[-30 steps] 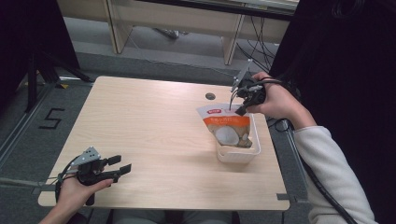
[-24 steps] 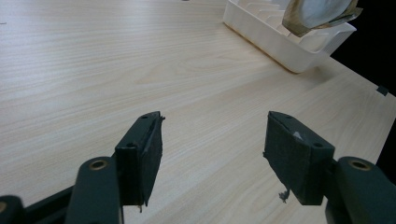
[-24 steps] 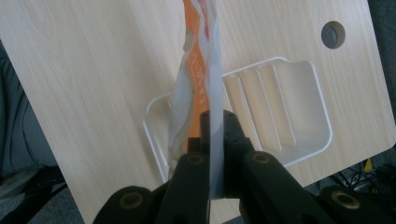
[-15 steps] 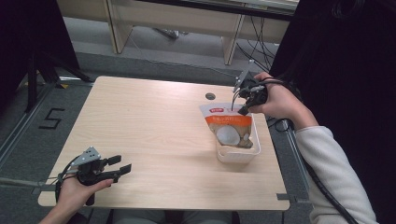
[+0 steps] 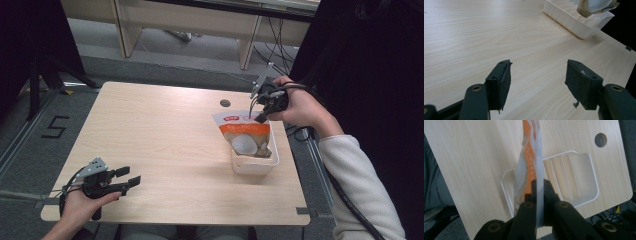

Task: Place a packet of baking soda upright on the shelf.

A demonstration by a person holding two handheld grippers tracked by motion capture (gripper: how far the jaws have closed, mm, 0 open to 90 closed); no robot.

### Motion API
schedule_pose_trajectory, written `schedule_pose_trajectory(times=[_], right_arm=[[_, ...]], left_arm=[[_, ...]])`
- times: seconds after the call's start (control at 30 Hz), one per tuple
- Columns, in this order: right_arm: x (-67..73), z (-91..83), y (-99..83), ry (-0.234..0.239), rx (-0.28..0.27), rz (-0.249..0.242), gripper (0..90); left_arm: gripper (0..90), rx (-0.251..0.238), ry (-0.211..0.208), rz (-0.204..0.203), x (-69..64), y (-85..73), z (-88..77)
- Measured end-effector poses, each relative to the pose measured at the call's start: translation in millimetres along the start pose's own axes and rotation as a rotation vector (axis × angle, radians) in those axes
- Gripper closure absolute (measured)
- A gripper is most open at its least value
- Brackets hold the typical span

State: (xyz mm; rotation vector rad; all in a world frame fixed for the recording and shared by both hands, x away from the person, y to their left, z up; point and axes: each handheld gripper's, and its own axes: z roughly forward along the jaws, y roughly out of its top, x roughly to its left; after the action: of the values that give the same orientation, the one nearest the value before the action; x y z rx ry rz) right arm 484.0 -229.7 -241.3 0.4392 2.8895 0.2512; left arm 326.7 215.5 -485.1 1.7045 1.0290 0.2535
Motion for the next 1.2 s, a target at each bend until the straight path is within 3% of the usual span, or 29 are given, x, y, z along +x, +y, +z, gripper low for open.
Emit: schedule_pose_trajectory(times=[0.07,0.43,0.63,0.73,1.2], right_arm=[[-1.1,1.1,-0.3,0.001,-0.002,-0.015,90.0],[-2.1,5.8,-1.8,-0.019,0.022,0.006,90.0],[-3.1,10.1,-1.3,-0.049,0.041,-0.020,90.0],[-4.0,11.5,-2.2,-0.071,0.041,-0.064,90.0],[-7.8,17.5,-7.0,-0.074,0.056,-0.082,90.0]], left_arm=[[36.2,-0.001,0.005,-0.006,-0.3,-0.1,-0.2],[36.2,-0.001,0.005,-0.006,-0.2,-0.1,-0.1],[36.2,-0.001,-0.002,0.007,0.4,0.2,-0.3],[36.2,-0.001,-0.003,0.007,0.5,0.2,-0.2],[36.2,0.002,-0.004,0.008,0.7,0.2,-0.5]])
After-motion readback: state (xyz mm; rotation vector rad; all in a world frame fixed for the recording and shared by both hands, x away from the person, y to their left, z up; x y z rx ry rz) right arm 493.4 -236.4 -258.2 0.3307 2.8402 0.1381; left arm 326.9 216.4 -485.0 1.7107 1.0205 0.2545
